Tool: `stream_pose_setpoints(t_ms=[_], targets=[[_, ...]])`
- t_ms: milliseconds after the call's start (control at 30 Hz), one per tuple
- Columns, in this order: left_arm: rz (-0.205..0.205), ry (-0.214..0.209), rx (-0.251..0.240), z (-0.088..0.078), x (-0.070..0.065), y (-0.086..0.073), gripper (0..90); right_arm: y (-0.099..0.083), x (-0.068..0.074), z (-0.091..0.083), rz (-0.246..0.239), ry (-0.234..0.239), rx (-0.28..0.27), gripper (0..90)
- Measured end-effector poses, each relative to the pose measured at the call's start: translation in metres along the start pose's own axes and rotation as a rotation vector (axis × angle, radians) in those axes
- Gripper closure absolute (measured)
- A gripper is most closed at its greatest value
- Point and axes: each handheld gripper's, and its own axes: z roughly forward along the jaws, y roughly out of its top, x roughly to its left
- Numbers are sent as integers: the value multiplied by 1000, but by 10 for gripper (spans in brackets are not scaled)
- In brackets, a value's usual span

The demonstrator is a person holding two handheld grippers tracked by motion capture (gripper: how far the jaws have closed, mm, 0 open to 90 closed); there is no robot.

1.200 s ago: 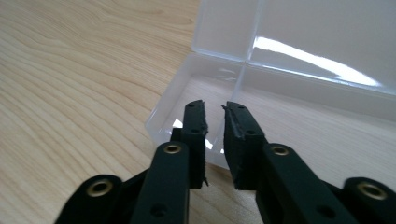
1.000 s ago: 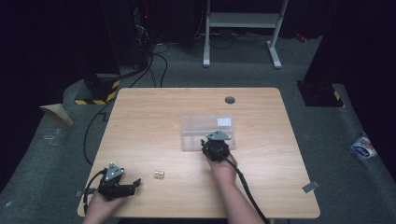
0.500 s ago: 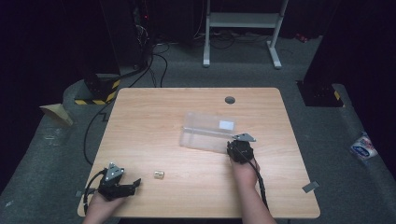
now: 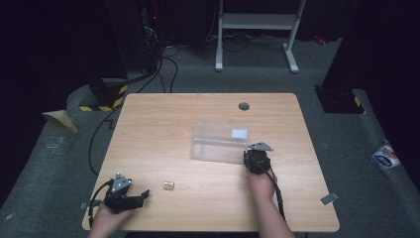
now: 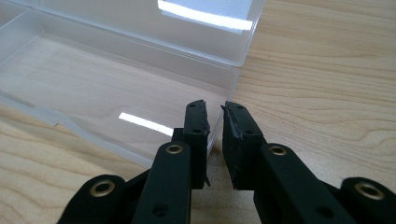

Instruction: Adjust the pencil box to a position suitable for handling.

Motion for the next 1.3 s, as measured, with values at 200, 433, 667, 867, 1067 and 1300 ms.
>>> stream_pose_setpoints(t_ms=[200, 433, 667, 867, 1067, 1300], targets=[[-4, -2, 1, 0, 0, 0, 153, -2, 2, -3, -40, 8, -2, 797], [-4, -2, 1, 0, 0, 0, 153, -6, 8, -8, -42, 22, 4, 798], [-4, 0, -1, 0, 0, 0, 153, -11, 11, -14, -54, 30, 0, 799], [-4, 1, -1, 0, 0, 0, 154, -14, 13, -17, -68, 31, -2, 798], [-4, 0, -1, 0, 0, 0, 154, -16, 14, -18, -83, 37, -10, 798], [-4, 0, -1, 0, 0, 0, 155, -17, 17, -21, -76, 42, -5, 798]])
